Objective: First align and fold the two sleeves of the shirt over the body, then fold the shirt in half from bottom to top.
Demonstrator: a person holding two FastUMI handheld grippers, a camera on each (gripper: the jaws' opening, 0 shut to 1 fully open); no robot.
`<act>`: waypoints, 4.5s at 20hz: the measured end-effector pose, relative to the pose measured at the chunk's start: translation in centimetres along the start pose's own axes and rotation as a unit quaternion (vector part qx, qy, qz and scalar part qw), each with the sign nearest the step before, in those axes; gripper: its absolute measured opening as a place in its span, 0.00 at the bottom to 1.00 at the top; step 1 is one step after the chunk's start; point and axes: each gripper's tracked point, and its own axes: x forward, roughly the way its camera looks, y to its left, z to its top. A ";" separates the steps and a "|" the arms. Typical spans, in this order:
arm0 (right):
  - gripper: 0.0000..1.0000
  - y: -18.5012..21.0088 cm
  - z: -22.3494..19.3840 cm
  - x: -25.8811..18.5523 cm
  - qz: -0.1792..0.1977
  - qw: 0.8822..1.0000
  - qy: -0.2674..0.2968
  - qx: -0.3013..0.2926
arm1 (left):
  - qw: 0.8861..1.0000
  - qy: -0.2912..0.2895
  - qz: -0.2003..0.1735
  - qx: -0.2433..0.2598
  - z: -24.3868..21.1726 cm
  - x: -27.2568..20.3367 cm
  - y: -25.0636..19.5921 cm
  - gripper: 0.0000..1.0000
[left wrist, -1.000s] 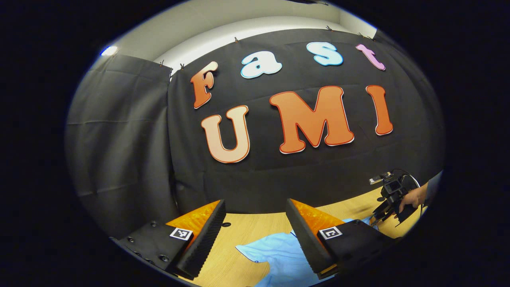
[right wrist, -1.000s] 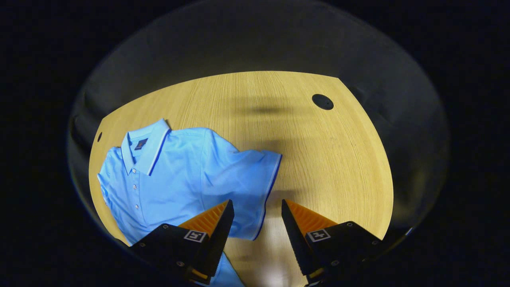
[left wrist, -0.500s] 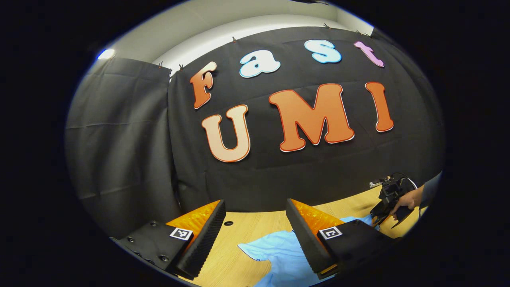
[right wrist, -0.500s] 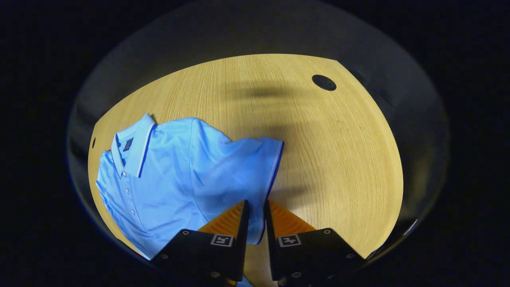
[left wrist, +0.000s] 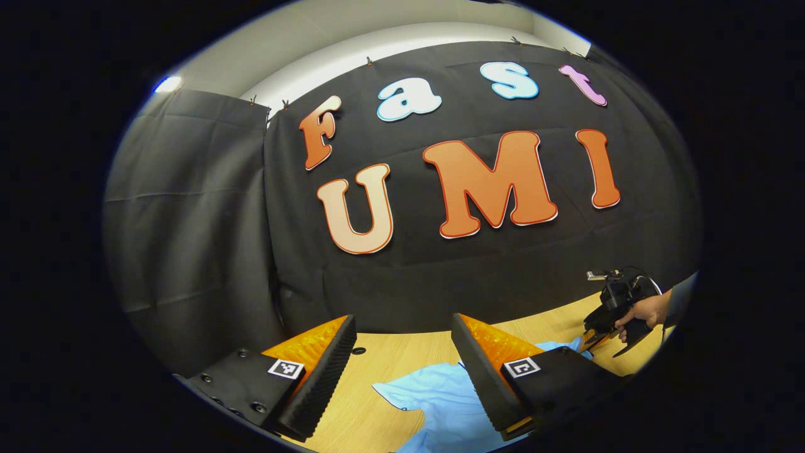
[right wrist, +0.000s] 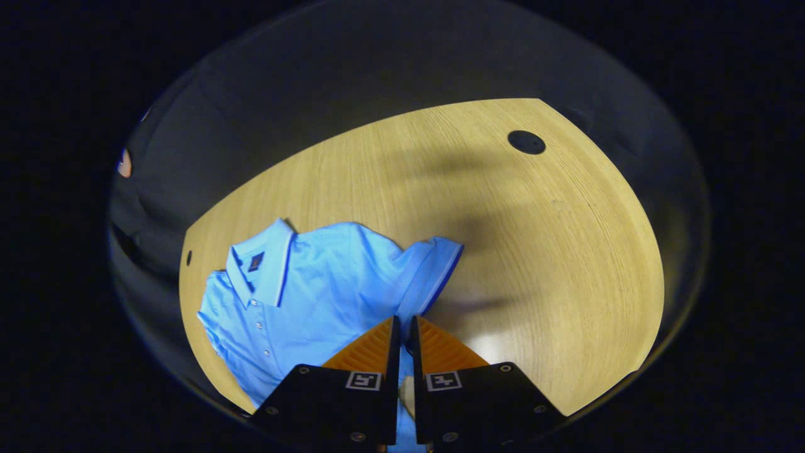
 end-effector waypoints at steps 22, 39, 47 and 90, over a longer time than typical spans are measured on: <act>0.20 14.7 -4.4 -0.6 0.128 0.985 0.008 -0.120 | 0.998 0.042 0.030 -0.038 -4.0 3.2 4.0 1.00; 0.81 5.5 -4.0 -11.0 0.040 0.978 -0.125 -0.162 | 0.954 0.265 -0.106 -0.095 -17.4 10.2 1.3 0.99; 0.85 0.8 -6.9 -15.0 -0.004 0.983 -0.156 -0.099 | 0.927 0.342 -0.118 -0.100 -23.2 12.2 1.6 0.99; 0.96 0.2 -19.6 -23.6 -0.119 0.972 -0.201 0.025 | 0.786 0.606 -0.080 -0.088 -38.6 19.6 2.9 0.51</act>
